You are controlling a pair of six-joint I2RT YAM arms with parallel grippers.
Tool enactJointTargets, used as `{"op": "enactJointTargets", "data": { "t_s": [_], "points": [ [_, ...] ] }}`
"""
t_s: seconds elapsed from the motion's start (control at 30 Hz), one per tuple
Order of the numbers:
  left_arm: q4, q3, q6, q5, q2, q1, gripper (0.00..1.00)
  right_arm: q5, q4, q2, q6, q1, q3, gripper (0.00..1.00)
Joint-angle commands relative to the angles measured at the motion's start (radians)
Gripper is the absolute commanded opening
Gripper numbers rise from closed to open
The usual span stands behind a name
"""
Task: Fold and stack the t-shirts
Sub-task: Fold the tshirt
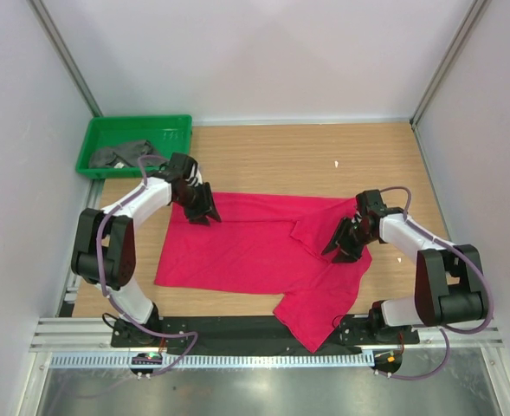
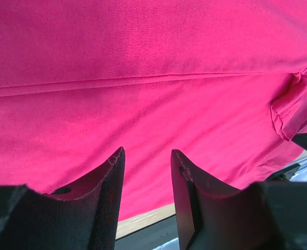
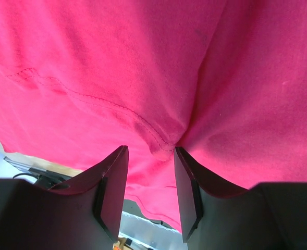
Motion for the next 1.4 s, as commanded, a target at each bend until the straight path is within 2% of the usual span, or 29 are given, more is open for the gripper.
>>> {"op": "enactJointTargets", "data": {
  "t_s": [0.0,0.2,0.37,0.4,0.43,0.47,0.73,0.9,1.1,1.37],
  "points": [
    [0.022,0.01,-0.012,0.02,-0.029,0.005,0.42,-0.025,0.062,0.017,0.034,-0.002,-0.014,0.46],
    [-0.002,0.029,0.001,0.008,-0.04,0.005,0.42,-0.018,0.069,0.031,0.025,-0.003,-0.015,0.42],
    [-0.005,0.027,0.005,0.004,-0.052,0.005,0.41,-0.001,0.022,0.015,0.002,-0.003,-0.003,0.24],
    [-0.005,0.026,0.003,0.004,-0.055,0.004,0.41,0.002,0.017,0.008,-0.004,-0.002,-0.002,0.17],
    [-0.005,0.026,0.003,0.004,-0.053,0.005,0.41,0.004,0.001,0.001,-0.009,-0.002,0.001,0.04],
    [-0.004,0.024,0.003,0.002,-0.053,0.005,0.41,0.007,-0.012,-0.003,-0.011,-0.002,0.011,0.01],
    [-0.004,0.058,0.026,-0.05,-0.038,0.022,0.42,0.03,-0.214,-0.132,-0.023,-0.003,0.075,0.01],
    [-0.027,0.129,0.049,-0.05,0.006,0.064,0.41,0.005,-0.266,-0.195,-0.014,-0.002,0.051,0.01],
    [-0.034,0.141,0.06,-0.061,0.005,0.084,0.42,0.009,-0.335,-0.216,-0.026,-0.002,0.089,0.01],
    [-0.039,0.106,0.066,-0.056,-0.015,0.114,0.42,-0.053,-0.303,-0.184,-0.024,-0.002,0.035,0.01]
  ]
}}
